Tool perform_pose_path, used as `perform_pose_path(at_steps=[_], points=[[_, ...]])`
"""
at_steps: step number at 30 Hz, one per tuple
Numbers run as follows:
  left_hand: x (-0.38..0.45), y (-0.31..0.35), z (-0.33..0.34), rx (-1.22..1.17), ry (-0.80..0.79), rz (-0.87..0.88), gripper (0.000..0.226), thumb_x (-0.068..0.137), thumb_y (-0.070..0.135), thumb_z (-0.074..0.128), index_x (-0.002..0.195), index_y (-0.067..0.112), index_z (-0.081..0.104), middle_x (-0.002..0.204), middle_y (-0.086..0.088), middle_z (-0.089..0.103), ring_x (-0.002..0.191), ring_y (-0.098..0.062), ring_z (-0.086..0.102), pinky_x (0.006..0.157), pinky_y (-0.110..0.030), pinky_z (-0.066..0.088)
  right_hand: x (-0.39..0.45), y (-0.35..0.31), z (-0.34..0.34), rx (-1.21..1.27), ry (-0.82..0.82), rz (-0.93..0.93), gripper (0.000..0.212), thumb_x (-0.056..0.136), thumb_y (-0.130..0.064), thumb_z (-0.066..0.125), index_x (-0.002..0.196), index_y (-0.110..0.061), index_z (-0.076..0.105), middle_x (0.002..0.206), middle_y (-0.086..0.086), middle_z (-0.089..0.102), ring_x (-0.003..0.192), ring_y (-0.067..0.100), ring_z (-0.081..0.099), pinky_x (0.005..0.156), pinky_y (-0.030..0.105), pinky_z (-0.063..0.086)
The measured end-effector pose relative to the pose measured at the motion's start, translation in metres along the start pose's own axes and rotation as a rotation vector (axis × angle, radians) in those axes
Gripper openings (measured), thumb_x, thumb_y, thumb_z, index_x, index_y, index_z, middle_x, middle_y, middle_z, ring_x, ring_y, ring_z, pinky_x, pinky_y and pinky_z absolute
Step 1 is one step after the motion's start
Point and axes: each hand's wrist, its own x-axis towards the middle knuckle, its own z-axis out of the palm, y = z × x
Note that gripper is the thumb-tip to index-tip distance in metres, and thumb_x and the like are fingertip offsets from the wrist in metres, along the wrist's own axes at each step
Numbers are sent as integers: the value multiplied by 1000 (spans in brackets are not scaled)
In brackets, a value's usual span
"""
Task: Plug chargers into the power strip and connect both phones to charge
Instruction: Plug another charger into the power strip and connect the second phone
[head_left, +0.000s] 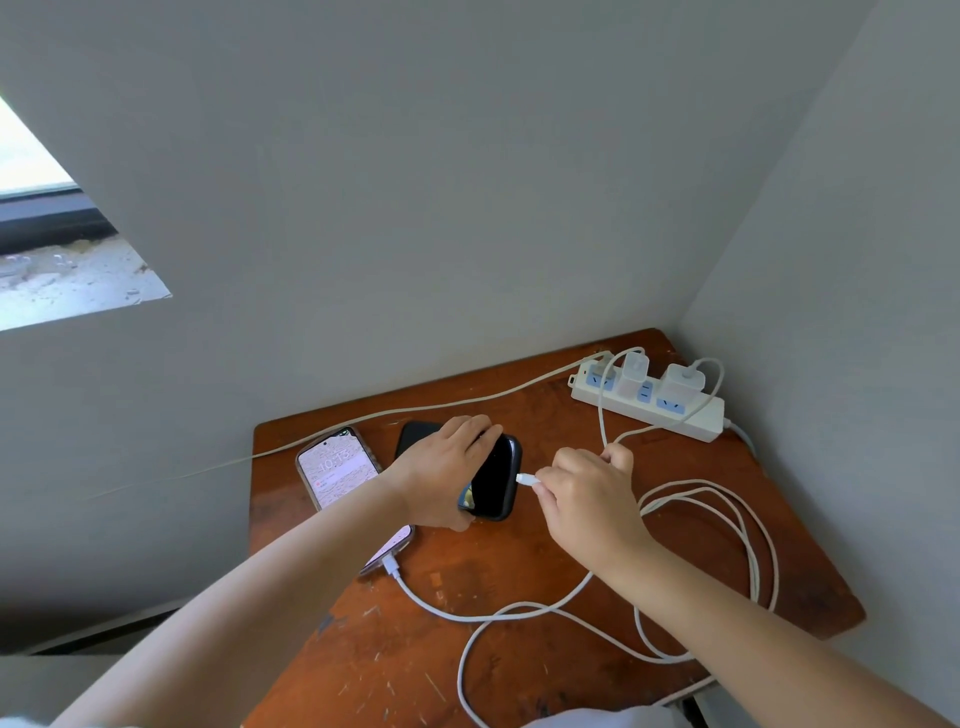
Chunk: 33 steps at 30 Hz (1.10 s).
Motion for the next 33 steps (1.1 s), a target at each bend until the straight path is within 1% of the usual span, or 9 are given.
perform_pose_path(at_steps=[5,12,13,17,24,25,27,29,33], points=[[1,1,0,-1,-22,7,99,69,31,72,144,15,9,152,-7,18,138,-24,15,107,-30,28,-2,0,4,-17,23,31,18,51,-10,87,54,-14,70,45,-1,60,41,10,56,54,35,49],[0,1,0,-23,-9,0,99,69,33,71,144,16,9,153,-6,18,138,-23,14,106,-28,28,-10,-3,14,20,82,58,18,51,-8,87,53,-13,70,44,1,60,39,11,56,59,28,34],[0,2,0,-22,-14,5,99,69,33,71,144,16,9,153,-6,18,138,-23,14,107,-28,27,-9,-2,15,21,87,55,18,50,-8,87,54,-13,70,44,1,60,40,11,56,59,28,35],[0,4,2,-28,-22,13,98,70,32,70,144,15,8,153,-6,16,139,-24,12,108,-28,25,-7,2,14,13,86,35,19,49,-10,88,55,-14,71,47,1,63,43,11,59,54,35,51],[0,6,3,-22,-32,22,97,71,32,70,144,14,9,153,-6,17,139,-24,12,109,-27,23,-16,2,21,45,113,44,19,49,-6,88,57,-12,71,48,0,63,43,13,59,61,37,51],[0,6,3,-22,-37,26,96,71,31,70,144,14,9,153,-6,16,139,-24,12,109,-27,23,-17,2,23,42,115,50,19,50,-6,88,57,-12,71,48,0,63,44,13,59,65,34,49],[0,7,5,-8,-48,37,96,72,30,69,144,13,8,153,-7,16,139,-24,11,109,-27,21,-20,2,27,47,119,61,18,52,-5,86,58,-11,71,48,1,62,45,14,60,72,29,37],[1,7,6,16,-60,50,96,73,30,69,144,13,8,153,-7,15,140,-24,10,110,-27,19,-21,1,31,57,115,68,17,53,-3,85,58,-10,70,48,2,62,45,15,59,70,27,27],[3,6,8,50,-107,71,96,73,28,69,144,12,7,153,-8,15,140,-25,9,111,-28,18,-25,2,39,88,87,62,17,54,-4,85,58,-11,70,48,1,62,45,14,59,70,26,26]])
